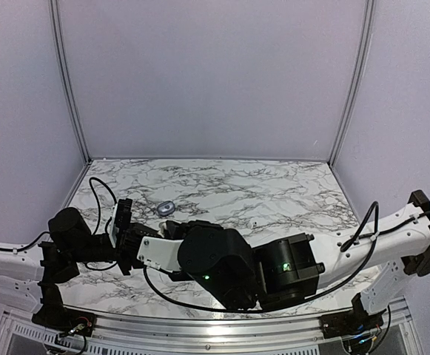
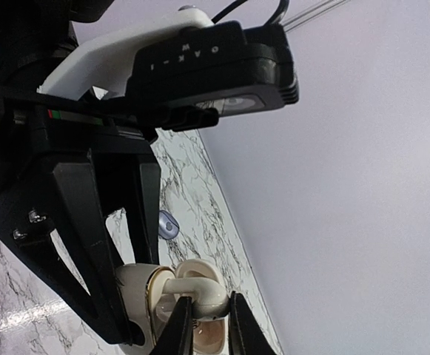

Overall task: Insert the wireless bluetooth earbuds into the charging case
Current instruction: Insert the left earbud into the left side groove of the charging case.

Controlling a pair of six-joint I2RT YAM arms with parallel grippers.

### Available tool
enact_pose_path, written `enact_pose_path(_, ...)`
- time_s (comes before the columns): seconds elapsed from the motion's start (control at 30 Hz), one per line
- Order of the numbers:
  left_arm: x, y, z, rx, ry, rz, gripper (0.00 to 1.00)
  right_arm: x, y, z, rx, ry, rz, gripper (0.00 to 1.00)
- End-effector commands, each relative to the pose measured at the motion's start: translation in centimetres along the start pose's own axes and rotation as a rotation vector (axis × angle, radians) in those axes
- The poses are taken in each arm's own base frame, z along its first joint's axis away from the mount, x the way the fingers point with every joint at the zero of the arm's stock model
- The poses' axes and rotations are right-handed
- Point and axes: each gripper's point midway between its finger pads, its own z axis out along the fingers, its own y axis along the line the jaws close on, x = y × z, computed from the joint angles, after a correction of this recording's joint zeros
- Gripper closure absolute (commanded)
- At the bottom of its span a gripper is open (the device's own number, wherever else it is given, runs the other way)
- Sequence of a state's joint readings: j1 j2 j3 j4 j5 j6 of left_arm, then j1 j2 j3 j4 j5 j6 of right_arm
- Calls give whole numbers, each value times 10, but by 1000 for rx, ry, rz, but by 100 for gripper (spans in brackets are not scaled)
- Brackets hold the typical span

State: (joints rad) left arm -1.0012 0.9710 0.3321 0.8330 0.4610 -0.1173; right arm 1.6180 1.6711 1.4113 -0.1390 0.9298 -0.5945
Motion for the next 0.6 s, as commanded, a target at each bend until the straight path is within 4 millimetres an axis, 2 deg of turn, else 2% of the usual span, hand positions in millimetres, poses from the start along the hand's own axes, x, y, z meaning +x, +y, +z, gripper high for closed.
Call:
enact_pose_path(0.0,-38,-1,-1,-12,-107,42,100,-1,5,2,-35,-3,20,86)
enact_pose_path(0.57,-46,-1,-3,-18,-132,60,100,-3,10,-2,-85,-20,29,74)
